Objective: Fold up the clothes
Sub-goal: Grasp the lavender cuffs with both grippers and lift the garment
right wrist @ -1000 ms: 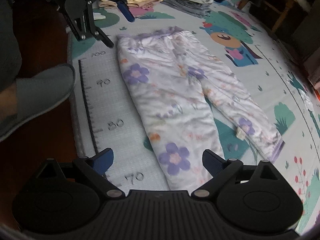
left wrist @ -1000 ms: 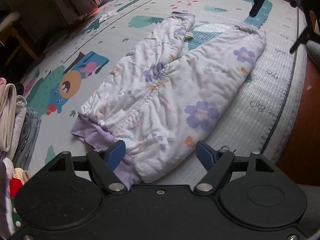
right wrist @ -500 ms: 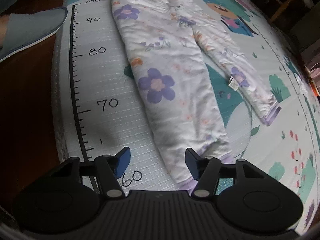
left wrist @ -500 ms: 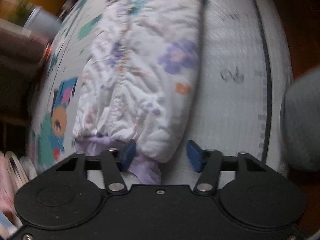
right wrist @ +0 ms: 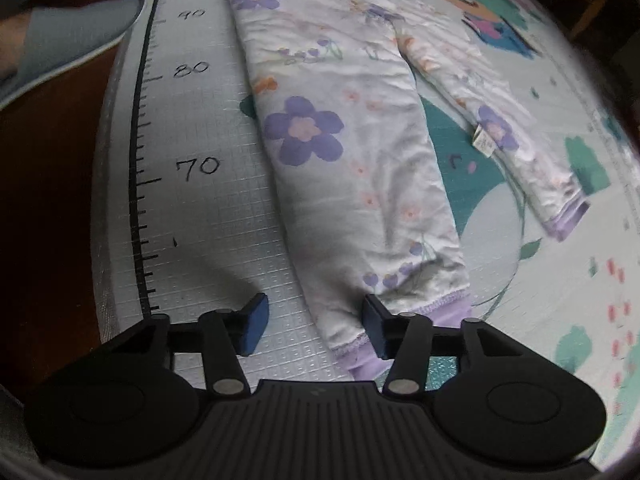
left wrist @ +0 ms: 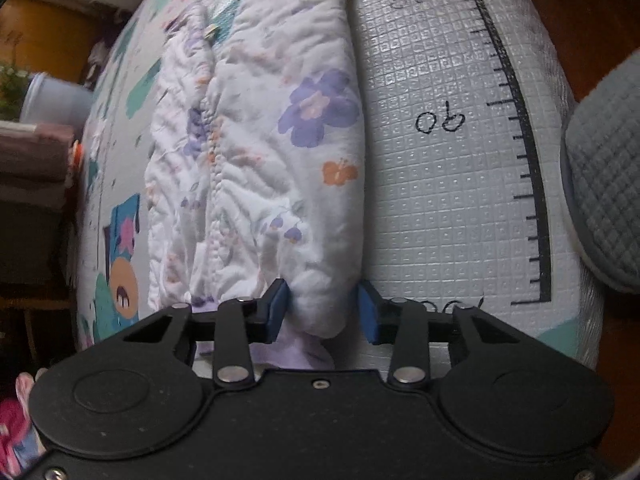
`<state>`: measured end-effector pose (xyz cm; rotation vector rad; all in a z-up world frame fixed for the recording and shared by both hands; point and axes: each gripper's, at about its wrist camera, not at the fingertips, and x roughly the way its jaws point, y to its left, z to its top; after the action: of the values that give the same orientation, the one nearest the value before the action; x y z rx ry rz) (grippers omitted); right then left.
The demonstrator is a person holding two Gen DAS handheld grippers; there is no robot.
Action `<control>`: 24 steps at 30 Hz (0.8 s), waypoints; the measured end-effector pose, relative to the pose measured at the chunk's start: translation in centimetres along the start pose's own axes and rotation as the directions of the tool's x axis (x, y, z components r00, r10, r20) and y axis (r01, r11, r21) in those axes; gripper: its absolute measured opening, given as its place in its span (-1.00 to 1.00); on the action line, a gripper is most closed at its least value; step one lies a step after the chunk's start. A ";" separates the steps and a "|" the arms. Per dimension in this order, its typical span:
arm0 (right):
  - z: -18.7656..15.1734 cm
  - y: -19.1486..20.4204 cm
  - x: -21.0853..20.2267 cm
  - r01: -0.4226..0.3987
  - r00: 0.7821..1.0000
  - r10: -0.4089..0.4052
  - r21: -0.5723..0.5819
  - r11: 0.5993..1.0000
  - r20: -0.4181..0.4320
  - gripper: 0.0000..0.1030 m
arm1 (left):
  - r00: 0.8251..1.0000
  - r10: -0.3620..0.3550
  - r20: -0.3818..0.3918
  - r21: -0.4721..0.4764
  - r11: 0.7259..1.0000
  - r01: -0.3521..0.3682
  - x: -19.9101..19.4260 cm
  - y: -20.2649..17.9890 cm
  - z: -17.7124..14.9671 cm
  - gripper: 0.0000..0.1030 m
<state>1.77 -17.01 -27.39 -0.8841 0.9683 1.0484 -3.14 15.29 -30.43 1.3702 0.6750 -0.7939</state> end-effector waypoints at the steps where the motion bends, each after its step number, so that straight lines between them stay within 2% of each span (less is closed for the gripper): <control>1: 0.0 -0.4 0.1 -0.021 1.000 0.021 0.013 1.000 0.002 0.05 | 1.000 -0.016 0.001 0.009 1.000 0.016 0.1 0.2 0.0 -0.21; 2: 0.0 -0.7 0.1 -0.038 0.999 0.038 0.018 0.999 -0.001 0.06 | 0.999 -0.036 0.000 0.005 0.999 0.036 0.1 0.6 -0.1 -0.23; 5: 0.3 -1.2 0.2 -0.074 0.997 0.074 0.021 0.997 -0.014 0.07 | 0.996 -0.086 -0.013 -0.012 0.996 0.085 0.4 1.1 0.2 -0.45; 6: 0.3 -1.3 0.2 -0.081 0.997 0.081 0.016 0.997 -0.014 0.06 | 0.996 -0.082 -0.020 -0.021 0.996 0.082 0.4 1.1 0.4 -0.68; 8: 0.3 -1.6 0.0 -0.101 0.995 0.101 0.028 0.995 -0.011 -0.10 | 0.998 -0.055 -0.038 -0.069 0.996 0.052 0.4 1.3 0.8 -0.81; 9: 0.3 -1.9 -0.1 -0.095 0.995 0.096 0.042 0.995 -0.012 -0.35 | 0.998 -0.051 -0.045 -0.082 0.996 0.047 0.3 1.2 1.0 -0.85; 10: 0.3 -2.3 -0.2 -0.093 0.996 0.094 0.055 0.994 -0.013 -0.63 | 0.997 -0.053 -0.049 -0.091 0.995 0.048 0.1 1.0 1.1 -0.86; 11: 0.3 -2.6 -0.4 -0.102 0.995 0.103 0.062 0.993 -0.015 -0.69 | 0.997 -0.062 -0.049 -0.101 0.993 0.057 -0.2 0.9 1.2 -0.87; 16: -0.5 -2.5 -2.5 -0.121 0.992 0.122 0.017 0.992 -0.021 -0.74 | 0.994 -0.109 -0.029 -0.152 0.983 0.103 -2.1 0.5 1.8 -0.87; 21: -0.7 -3.3 -5.9 -0.137 0.990 0.136 0.032 0.990 0.020 -0.77 | 0.990 -0.140 0.012 -0.319 0.938 0.137 -3.8 3.0 1.4 -0.87; 24: -0.1 -5.3 -7.5 -0.088 0.995 0.086 0.033 0.996 0.041 -0.80 | 0.992 -0.123 0.042 -0.421 0.898 0.129 -4.3 5.6 0.6 -0.87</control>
<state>5.34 -20.58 -19.67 -0.7953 0.9960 1.1161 -1.10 15.23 -23.63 0.9306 0.8753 -0.7068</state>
